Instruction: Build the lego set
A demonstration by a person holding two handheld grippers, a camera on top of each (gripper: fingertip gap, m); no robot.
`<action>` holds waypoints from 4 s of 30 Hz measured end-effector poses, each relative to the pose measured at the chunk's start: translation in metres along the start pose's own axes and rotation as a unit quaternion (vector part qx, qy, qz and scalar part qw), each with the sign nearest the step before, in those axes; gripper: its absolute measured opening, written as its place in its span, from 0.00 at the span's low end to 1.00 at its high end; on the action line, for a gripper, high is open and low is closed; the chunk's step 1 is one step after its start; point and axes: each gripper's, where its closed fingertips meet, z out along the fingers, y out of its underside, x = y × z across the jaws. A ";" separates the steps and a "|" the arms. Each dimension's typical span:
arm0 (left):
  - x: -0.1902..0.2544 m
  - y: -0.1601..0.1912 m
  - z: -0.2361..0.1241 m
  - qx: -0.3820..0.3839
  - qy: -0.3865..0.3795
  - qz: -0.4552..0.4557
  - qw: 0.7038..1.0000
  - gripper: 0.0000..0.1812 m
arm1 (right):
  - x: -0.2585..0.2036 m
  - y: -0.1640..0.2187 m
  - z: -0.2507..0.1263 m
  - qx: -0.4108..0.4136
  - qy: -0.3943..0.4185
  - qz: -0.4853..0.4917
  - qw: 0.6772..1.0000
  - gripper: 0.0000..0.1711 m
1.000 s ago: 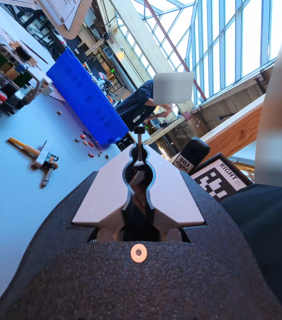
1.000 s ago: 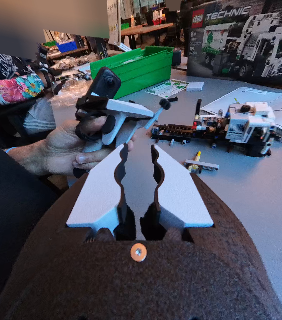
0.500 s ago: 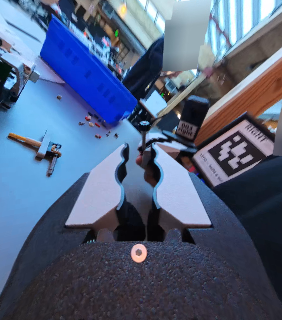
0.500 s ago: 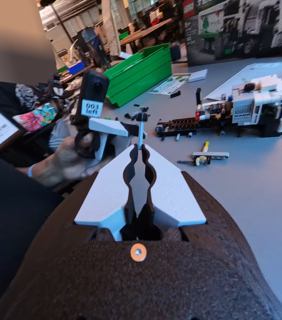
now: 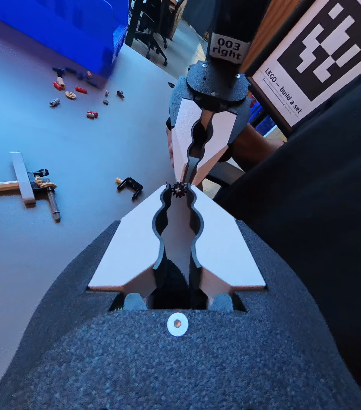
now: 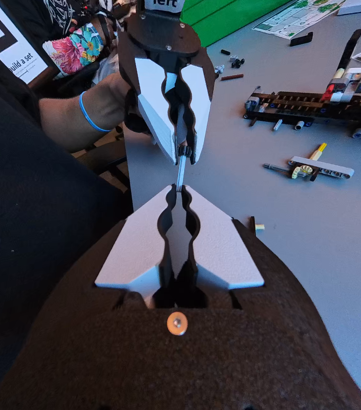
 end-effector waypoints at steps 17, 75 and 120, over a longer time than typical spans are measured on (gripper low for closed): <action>-0.049 0.006 0.011 0.037 -0.090 -0.177 0.980 0.06 | 0.065 0.052 -0.009 -0.112 0.216 -0.095 0.965 0.26; -0.068 -0.076 -0.013 0.117 -0.124 -0.154 0.973 0.06 | 0.092 -0.039 -0.028 0.086 0.341 -0.234 0.906 0.14; -0.072 -0.056 -0.018 -0.041 -0.247 -0.009 0.968 0.16 | 0.095 -0.043 -0.040 0.118 0.358 -0.135 0.917 0.14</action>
